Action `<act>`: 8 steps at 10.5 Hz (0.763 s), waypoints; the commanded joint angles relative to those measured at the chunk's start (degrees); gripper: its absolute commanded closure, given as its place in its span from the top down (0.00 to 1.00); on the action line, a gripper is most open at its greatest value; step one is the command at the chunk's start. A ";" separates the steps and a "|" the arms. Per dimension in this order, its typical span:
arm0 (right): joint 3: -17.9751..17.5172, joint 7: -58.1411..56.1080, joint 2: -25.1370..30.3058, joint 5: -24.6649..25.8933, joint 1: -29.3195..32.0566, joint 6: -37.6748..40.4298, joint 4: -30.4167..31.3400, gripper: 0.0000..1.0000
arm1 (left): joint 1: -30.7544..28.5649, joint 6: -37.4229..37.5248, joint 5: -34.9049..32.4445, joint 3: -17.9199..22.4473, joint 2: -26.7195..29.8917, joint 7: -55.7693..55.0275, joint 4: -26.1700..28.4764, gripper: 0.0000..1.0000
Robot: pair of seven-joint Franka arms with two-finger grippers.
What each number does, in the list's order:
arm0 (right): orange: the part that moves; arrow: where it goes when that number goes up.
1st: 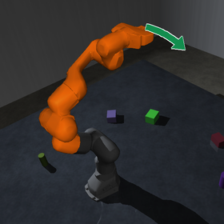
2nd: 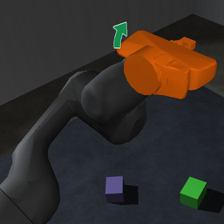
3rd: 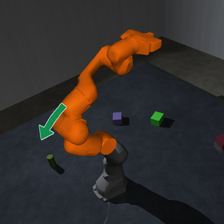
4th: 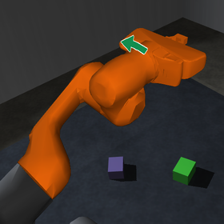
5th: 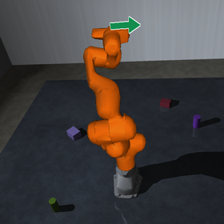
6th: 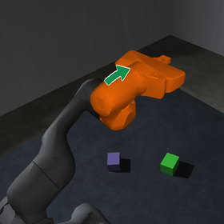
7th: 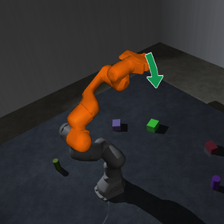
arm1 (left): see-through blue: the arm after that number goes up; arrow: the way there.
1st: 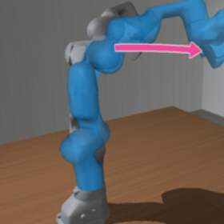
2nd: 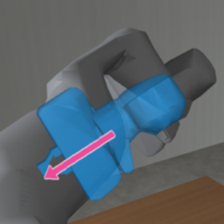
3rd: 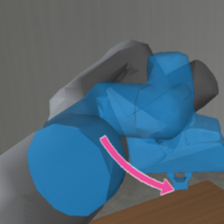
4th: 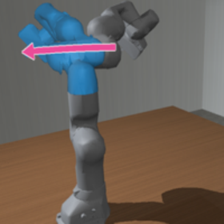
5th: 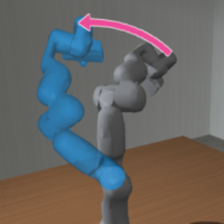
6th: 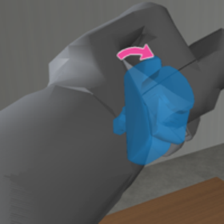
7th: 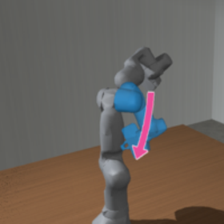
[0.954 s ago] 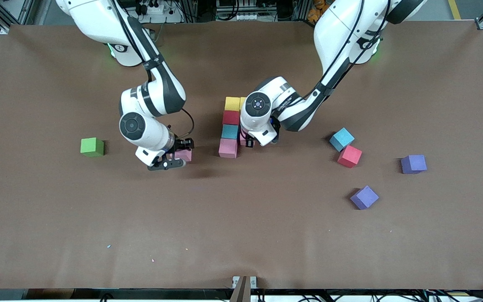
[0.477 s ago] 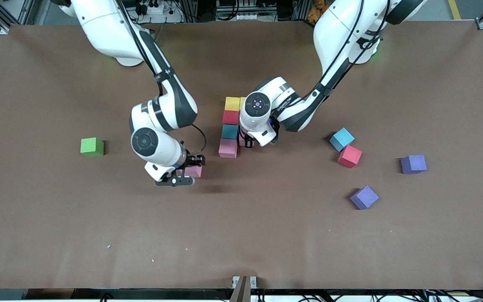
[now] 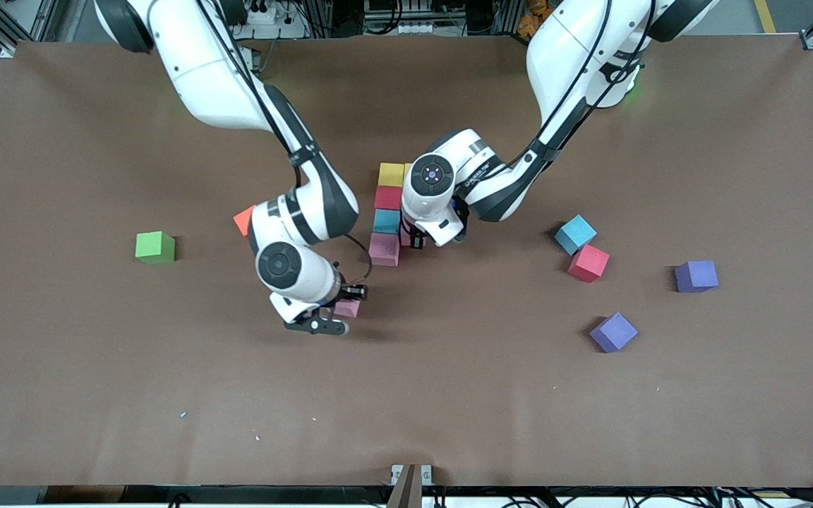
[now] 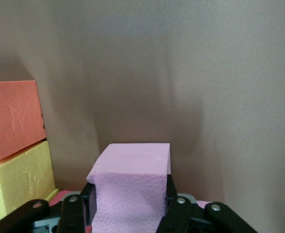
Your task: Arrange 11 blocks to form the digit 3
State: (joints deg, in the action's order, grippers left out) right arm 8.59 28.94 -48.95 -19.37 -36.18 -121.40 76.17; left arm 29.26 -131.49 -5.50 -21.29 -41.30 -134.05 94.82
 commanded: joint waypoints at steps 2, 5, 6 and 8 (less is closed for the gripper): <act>-2.44 4.11 -4.14 -0.93 0.67 2.39 -6.47 0.00 | 0.53 -0.26 -0.91 0.20 -0.89 -1.48 -1.13 0.30; -3.05 4.02 -4.49 -0.93 0.41 2.22 -6.47 0.00 | 0.62 -0.17 -1.44 0.20 -0.89 -0.78 -1.13 1.00; -3.40 4.02 -4.49 -0.84 0.41 2.22 -6.47 0.00 | 0.54 -0.17 -1.53 0.20 -0.54 0.00 -1.13 1.00; -3.58 3.93 -4.66 -0.84 0.23 2.13 -6.47 0.00 | 0.62 -0.08 -1.61 -0.15 0.51 0.28 -1.04 1.00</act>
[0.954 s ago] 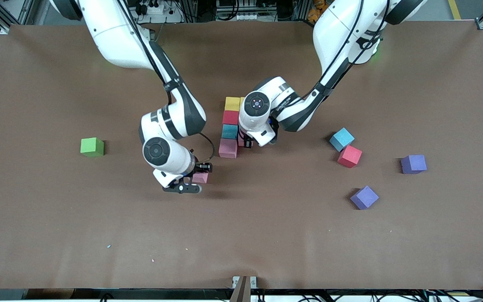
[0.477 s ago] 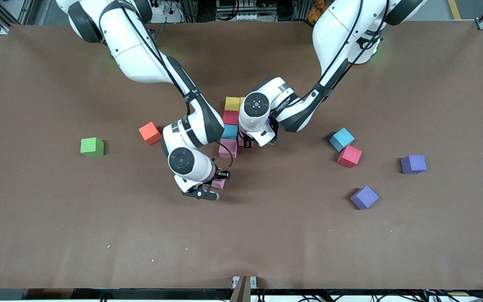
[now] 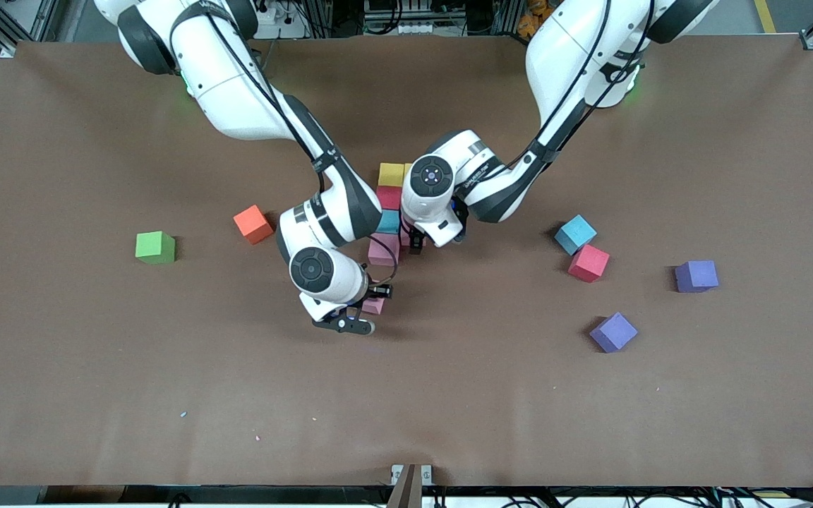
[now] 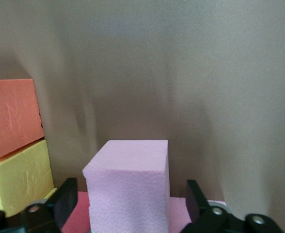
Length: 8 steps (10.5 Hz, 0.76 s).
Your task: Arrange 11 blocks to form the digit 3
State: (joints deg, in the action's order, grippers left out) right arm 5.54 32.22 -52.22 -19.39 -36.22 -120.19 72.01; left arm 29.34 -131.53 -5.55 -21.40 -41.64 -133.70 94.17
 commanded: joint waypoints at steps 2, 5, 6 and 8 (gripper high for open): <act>-1.06 0.13 -1.39 -0.82 0.45 0.92 -2.31 0.00 | 0.20 1.27 -1.30 -0.31 3.83 -0.59 0.30 1.00; -1.15 -3.29 -1.39 -1.00 0.80 1.01 -2.14 0.00 | -0.50 6.38 -1.04 -0.39 8.49 -0.77 1.53 1.00; -1.15 -3.30 -1.30 -1.00 0.63 1.01 -2.14 0.00 | -1.20 6.47 -1.04 -0.31 10.25 -0.34 2.50 1.00; -1.76 -2.78 -1.39 -0.91 0.19 1.01 -2.14 0.00 | -4.97 9.34 -1.04 -0.39 13.15 8.75 3.99 1.00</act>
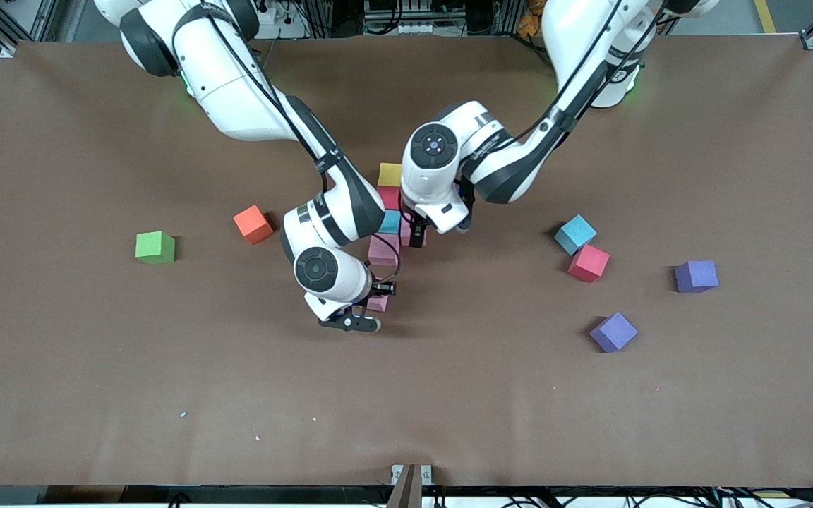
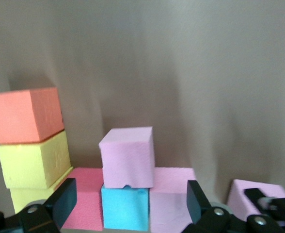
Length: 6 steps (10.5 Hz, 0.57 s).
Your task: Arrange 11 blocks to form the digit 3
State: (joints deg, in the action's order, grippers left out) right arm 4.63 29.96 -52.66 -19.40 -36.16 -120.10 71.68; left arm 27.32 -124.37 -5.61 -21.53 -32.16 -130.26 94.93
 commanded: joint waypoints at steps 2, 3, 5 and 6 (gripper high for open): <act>-1.29 -0.60 -0.96 -0.73 0.12 1.01 -1.81 0.00 | -8.04 7.45 -0.99 -0.26 5.08 17.16 3.25 1.00; -1.29 -0.78 -0.96 -0.30 -0.14 1.10 -1.72 0.00 | -11.64 9.21 -1.07 -0.26 5.44 24.98 2.99 1.00; -1.29 -0.78 -0.87 0.06 -0.40 2.06 -1.72 0.00 | -17.88 10.54 -0.99 -0.09 5.53 39.85 2.72 1.00; -1.29 -0.69 -0.87 0.15 -0.49 3.11 -1.81 0.00 | -20.96 10.81 -1.51 0.09 5.70 43.48 2.72 1.00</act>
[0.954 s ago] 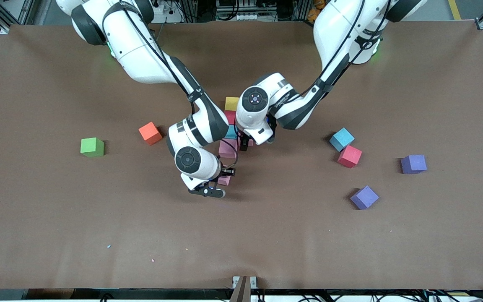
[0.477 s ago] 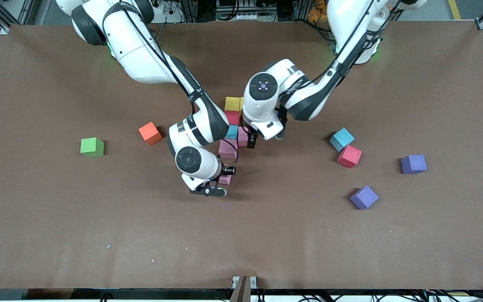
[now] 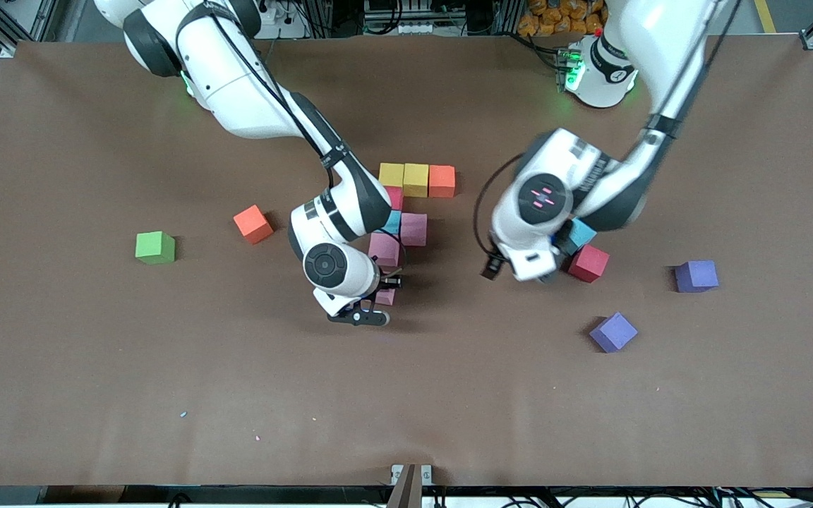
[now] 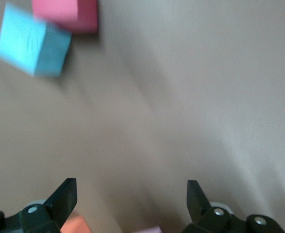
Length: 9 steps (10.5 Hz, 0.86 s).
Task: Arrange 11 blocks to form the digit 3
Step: 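Grasp a pink cube with the right gripper while the left gripper grasps crimson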
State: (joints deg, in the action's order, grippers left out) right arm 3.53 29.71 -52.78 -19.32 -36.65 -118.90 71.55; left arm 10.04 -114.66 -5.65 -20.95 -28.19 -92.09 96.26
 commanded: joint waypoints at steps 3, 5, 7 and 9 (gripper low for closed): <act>-0.19 -0.27 -0.75 -0.02 -0.08 3.23 -1.77 0.00 | -12.03 1.37 -1.47 -0.23 0.16 10.44 1.65 1.00; -0.37 -0.18 -0.75 -0.11 -0.17 3.32 -1.68 0.00 | -14.78 1.46 -3.03 -0.14 -0.20 11.05 2.53 1.00; -0.46 -0.09 -0.75 -0.11 -0.26 4.11 -1.68 0.00 | -15.39 -2.82 -8.65 -0.23 0.33 11.06 7.25 1.00; -0.46 0.00 -0.75 -0.11 -0.52 4.46 -1.68 0.00 | -17.94 -11.51 -9.72 -0.66 1.82 12.02 14.72 1.00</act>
State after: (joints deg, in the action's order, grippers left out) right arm 3.33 29.71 -52.81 -19.31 -37.15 -115.63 71.40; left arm -5.72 -120.79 -13.61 -20.61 -28.90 -80.67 104.64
